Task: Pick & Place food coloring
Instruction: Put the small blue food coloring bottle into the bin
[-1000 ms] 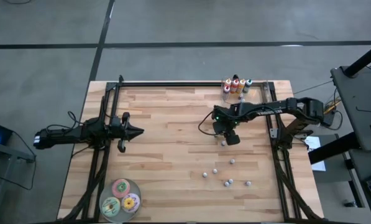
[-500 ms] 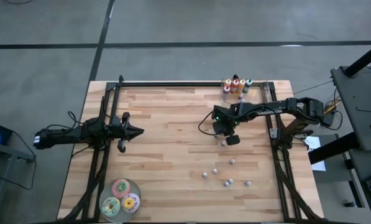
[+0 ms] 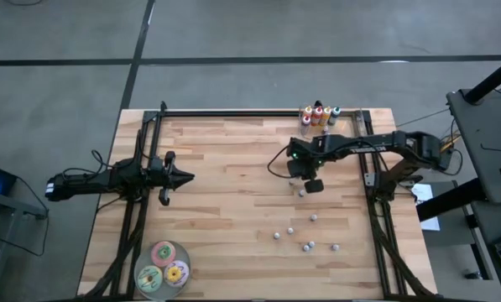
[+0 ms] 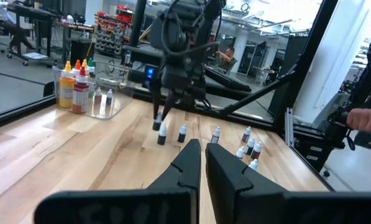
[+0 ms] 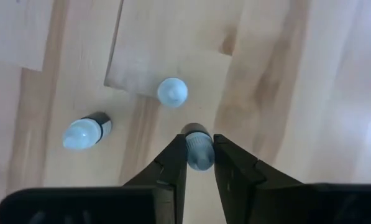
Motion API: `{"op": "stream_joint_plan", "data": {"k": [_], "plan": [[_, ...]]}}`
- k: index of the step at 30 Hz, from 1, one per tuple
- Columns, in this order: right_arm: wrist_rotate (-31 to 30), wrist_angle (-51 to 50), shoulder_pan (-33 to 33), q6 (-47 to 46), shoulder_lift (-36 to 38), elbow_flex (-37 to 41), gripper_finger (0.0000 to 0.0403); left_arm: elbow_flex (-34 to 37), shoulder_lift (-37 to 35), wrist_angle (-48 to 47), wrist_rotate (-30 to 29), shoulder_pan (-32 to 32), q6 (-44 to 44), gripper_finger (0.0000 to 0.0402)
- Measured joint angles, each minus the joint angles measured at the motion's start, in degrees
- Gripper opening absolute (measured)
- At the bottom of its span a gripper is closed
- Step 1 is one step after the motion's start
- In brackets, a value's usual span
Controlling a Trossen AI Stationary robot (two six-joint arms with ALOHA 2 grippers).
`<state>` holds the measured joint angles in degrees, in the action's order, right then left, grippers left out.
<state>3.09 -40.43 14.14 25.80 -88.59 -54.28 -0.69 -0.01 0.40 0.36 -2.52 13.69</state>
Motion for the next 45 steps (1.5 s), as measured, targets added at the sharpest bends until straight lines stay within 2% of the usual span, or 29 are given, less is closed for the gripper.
{"op": "stream_joint_plan", "data": {"k": [10, 20, 38, 45], "plan": [[0.0, -12.6, 3.3, -5.3, 3.5, -10.0, 0.0059, 0.0, 0.0, 0.0, 0.0, 0.0, 0.0, 0.0], [0.0, -22.3, 10.7, -9.4, 3.9, -18.3, 0.0059, 0.0, 0.0, 0.0, 0.0, 0.0, 0.0, 0.0], [-0.3, -24.0, 27.2, -5.7, 4.1, -19.6, 0.0059, 0.0, 0.0, 0.0, 0.0, 0.0, 0.0, 0.0], [-0.3, -23.8, 31.3, -3.2, 4.1, -19.6, 0.0059, 0.0, 0.0, 0.0, 0.0, 0.0, 0.0, 0.0]]}}
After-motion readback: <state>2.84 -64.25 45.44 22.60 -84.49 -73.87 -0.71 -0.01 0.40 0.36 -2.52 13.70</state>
